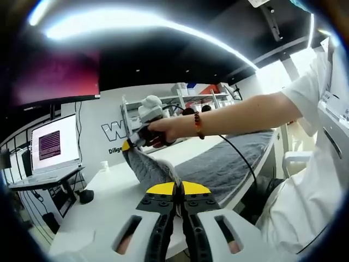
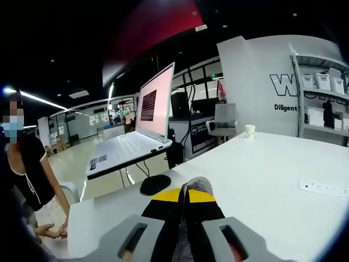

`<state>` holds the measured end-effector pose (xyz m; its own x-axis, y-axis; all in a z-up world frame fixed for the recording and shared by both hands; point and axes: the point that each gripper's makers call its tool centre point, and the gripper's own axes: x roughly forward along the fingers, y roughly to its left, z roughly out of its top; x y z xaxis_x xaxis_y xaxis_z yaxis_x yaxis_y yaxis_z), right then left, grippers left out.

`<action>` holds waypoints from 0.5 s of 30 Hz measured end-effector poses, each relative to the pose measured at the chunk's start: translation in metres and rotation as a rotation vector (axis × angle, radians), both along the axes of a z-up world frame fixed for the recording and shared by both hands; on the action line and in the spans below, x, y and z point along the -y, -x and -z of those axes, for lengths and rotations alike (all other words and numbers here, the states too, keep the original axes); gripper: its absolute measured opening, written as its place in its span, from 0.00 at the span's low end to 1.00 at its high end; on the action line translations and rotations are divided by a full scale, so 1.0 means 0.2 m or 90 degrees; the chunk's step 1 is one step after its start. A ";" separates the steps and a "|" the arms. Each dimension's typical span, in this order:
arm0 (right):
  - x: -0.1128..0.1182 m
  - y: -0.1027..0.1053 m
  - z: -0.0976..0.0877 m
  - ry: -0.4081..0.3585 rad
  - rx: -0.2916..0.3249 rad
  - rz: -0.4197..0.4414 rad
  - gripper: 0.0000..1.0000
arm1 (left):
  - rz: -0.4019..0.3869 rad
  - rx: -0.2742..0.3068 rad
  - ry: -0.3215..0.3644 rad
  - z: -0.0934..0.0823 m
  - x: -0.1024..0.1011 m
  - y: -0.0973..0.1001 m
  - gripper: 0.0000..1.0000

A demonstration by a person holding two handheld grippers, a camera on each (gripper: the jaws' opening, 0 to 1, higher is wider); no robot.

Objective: Open the folded towel by lifting each exposed corner and separating the folded layers until the towel lies flat within the target outline without major curled edges

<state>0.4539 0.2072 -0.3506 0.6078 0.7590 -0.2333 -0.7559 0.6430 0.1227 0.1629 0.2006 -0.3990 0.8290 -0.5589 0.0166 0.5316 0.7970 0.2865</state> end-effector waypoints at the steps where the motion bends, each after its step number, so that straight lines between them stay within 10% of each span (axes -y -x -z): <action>1: -0.01 0.00 0.01 0.004 0.001 0.000 0.00 | -0.004 -0.002 -0.003 0.01 -0.01 0.00 0.01; 15: -0.10 -0.05 0.09 0.011 -0.017 -0.009 0.00 | -0.010 -0.027 -0.016 0.08 -0.08 -0.01 0.01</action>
